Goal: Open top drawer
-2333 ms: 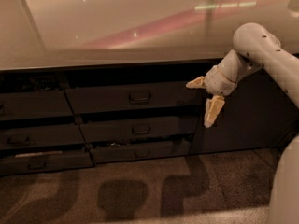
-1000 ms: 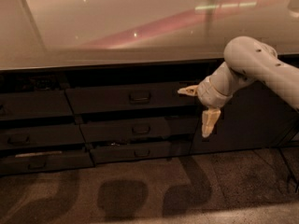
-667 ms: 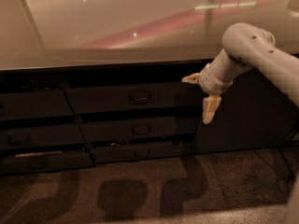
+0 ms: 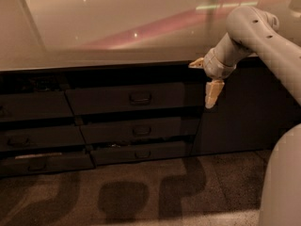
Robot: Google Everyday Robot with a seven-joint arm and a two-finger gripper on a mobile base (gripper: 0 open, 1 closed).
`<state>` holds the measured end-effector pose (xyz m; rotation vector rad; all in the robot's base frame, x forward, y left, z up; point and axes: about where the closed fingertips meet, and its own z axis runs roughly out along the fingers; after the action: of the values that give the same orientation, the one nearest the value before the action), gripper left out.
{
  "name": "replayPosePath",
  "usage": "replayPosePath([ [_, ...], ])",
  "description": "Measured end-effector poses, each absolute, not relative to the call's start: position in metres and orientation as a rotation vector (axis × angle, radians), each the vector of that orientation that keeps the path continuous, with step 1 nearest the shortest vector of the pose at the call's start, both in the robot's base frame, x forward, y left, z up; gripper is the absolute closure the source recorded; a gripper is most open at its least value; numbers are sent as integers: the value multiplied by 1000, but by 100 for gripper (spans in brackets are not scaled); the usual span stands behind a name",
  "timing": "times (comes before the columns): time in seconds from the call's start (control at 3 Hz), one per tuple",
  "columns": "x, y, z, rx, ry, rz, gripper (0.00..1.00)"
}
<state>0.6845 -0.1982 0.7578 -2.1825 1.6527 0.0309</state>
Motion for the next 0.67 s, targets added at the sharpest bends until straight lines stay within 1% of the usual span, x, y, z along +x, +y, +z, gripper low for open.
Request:
replayPosePath([
  [0.33,685,-198,758,-2183,1653,31,0],
  [0.67,697,-206,732,-2227,1723,-23,0],
])
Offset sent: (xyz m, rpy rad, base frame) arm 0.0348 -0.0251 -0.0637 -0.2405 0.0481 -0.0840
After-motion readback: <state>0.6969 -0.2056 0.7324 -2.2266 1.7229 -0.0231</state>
